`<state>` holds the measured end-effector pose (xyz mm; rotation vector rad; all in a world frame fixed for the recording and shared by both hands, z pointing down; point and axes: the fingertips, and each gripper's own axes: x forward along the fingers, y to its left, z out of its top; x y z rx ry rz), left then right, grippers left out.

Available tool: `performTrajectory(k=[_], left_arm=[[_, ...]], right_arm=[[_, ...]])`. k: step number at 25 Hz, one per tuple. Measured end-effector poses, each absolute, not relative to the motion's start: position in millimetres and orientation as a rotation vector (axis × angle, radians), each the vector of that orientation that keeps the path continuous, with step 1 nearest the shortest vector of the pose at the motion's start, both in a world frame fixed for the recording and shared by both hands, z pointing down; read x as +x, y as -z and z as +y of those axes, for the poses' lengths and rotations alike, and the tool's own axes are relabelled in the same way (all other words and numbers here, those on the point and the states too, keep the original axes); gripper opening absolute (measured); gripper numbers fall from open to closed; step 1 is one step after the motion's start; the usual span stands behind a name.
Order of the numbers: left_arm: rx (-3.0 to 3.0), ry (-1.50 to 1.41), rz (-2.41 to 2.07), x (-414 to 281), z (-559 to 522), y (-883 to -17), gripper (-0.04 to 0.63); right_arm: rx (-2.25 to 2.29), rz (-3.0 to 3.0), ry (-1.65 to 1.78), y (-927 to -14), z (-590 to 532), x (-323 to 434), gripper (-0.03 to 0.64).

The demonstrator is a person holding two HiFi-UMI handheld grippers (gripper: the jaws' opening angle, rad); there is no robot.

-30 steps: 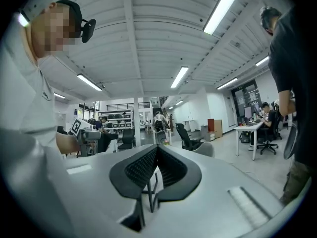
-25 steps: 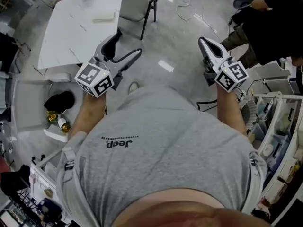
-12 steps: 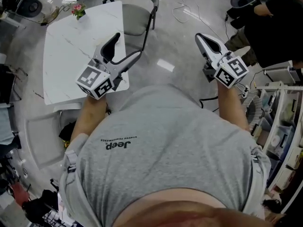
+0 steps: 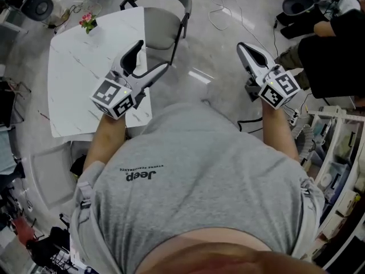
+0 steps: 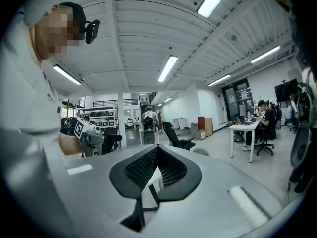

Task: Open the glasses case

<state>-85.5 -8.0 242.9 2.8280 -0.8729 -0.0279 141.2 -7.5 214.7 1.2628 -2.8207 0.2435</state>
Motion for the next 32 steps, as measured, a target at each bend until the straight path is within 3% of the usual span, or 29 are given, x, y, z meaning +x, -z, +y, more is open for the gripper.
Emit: performTrajectory(k=[7, 14, 23, 32], left_arm=[[2.783, -0.089, -1.083, -33.4, -50.2, -265.9, 0.448], [2.639, -0.167, -1.282, -19.3, -95.0, -299.9, 0.448], [2.569, -0.506, -1.344, -84.6, -95.9, -380.7, 0.448], [2.653, -0.960, -1.121, -155.4, -96.2, -482.8, 0.448]], right_arm=[[0.984, -2.907, -0.218, -241.3, -88.9, 179.3, 0.003], [0.603, -2.984, -0.088, -260.4, -172.1, 146.1, 0.003], [0.385, -3.015, -0.192, -311.8, -191.4, 39.7, 0.003], [0.374, -2.943, -0.343, -394.8, -180.5, -48.6, 0.003]])
